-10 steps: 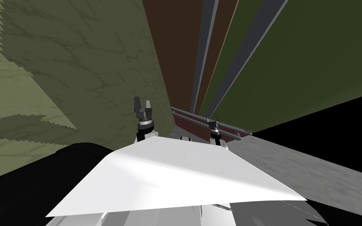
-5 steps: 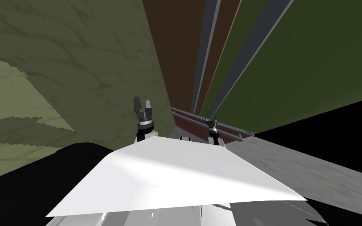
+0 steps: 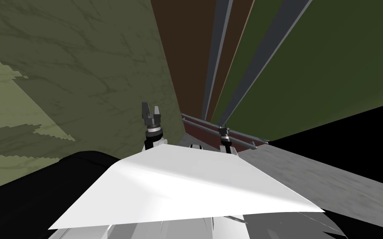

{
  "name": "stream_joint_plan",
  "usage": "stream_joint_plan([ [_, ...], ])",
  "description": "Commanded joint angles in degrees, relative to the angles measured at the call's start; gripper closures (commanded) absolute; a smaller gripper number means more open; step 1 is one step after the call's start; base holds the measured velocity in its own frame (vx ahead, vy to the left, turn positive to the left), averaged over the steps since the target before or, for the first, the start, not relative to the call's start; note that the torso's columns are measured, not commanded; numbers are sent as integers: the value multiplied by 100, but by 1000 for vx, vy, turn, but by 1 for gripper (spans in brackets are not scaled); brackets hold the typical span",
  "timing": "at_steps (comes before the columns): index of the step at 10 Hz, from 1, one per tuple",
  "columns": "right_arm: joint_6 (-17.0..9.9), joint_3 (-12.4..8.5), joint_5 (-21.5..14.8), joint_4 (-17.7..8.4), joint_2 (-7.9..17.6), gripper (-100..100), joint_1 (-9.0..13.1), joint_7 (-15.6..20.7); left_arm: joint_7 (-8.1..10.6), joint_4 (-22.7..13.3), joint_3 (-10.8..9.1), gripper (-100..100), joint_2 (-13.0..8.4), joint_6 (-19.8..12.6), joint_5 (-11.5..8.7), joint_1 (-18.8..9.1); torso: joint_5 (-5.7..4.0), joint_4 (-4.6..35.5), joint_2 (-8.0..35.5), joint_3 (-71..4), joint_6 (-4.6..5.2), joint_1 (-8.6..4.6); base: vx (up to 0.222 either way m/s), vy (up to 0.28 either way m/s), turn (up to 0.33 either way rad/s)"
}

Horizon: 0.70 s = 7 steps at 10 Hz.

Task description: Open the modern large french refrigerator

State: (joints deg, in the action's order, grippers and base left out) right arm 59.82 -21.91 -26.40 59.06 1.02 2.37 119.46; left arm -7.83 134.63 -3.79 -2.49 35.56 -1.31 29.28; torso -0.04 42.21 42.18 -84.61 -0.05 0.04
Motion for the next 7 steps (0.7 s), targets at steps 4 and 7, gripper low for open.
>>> stream_joint_plan([
  [4,114,562,-255,-30,333,100,125,-653,0,-1,0,0,-1,-1,0,-3,14,31,59,35,15,16,-240,-137,108],
  [7,171,843,-382,-45,499,100,188,-980,0,-1,0,0,-1,-1,0,-2,24,43,29,13,3,15,-213,-125,84],
])
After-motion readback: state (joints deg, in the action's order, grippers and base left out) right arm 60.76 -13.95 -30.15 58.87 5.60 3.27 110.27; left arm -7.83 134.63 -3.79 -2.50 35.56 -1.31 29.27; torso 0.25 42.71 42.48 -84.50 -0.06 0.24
